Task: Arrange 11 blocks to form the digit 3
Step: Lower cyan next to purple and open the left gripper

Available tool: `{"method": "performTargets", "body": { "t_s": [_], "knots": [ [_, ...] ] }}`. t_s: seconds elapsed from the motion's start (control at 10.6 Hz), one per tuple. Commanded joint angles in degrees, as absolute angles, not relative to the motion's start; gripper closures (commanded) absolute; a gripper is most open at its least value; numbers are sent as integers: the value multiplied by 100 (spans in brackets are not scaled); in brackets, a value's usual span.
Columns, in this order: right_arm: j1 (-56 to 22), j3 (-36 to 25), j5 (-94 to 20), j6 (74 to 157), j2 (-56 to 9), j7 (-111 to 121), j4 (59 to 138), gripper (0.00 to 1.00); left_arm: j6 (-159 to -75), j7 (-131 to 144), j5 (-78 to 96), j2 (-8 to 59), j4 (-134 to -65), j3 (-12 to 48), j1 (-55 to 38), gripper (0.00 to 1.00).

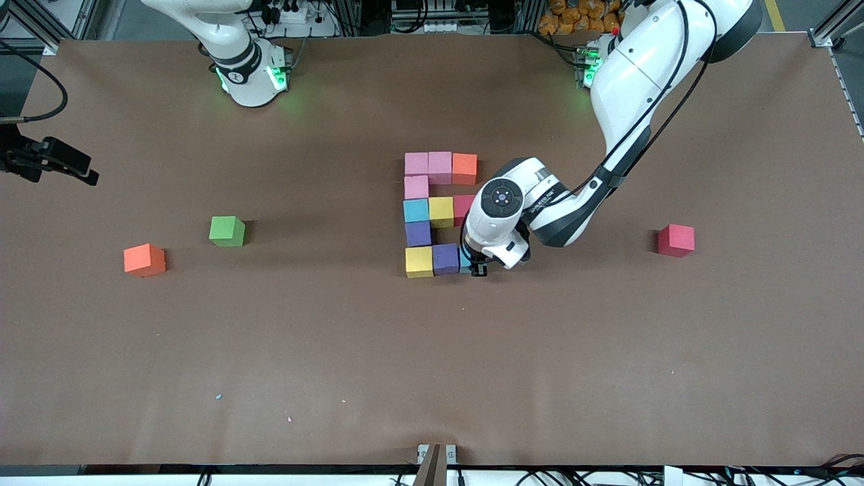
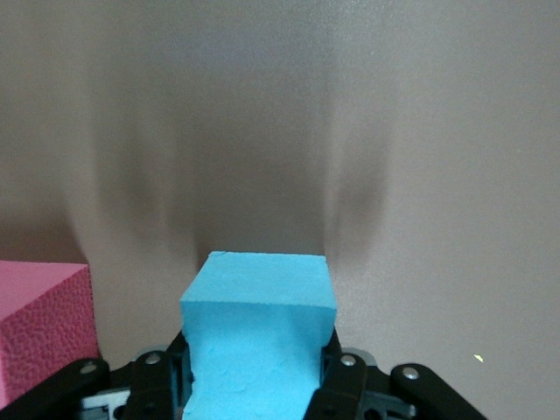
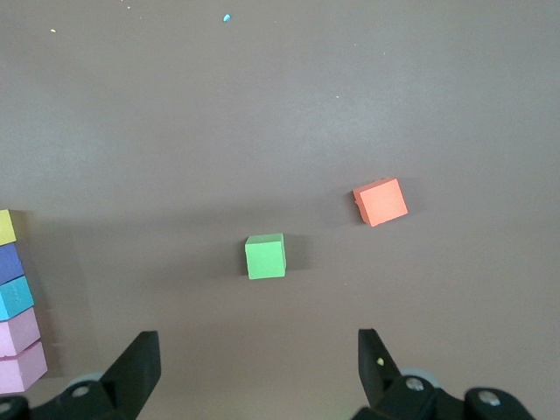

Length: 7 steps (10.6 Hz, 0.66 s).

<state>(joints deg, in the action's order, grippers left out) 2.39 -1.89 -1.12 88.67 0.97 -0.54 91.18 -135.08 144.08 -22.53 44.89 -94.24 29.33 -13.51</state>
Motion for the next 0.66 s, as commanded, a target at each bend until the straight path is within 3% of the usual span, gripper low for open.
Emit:
{"method": "performTargets", "body": {
  "t_s": [0.0, 0.09, 0.28, 0.57],
  "knots": [
    [299, -141, -114, 8921, 185, -53, 9220, 0, -13421, 14414, -2171, 4579, -9237, 2865, -1476, 15],
    [299, -141, -114, 8921, 185, -53, 9220, 0, -13421, 14379, -2214, 4579, -9237, 2848, -1503, 0],
    [308, -141, -114, 8921, 185, -53, 9220, 0, -13360, 14379, -2241, 4527, -9176, 2777, -1564, 0],
    [299, -141, -114, 8921, 185, -53, 9220, 0, -12535, 14361, -2259, 4238, -8956, 2847, -1626, 0]
  ]
}}
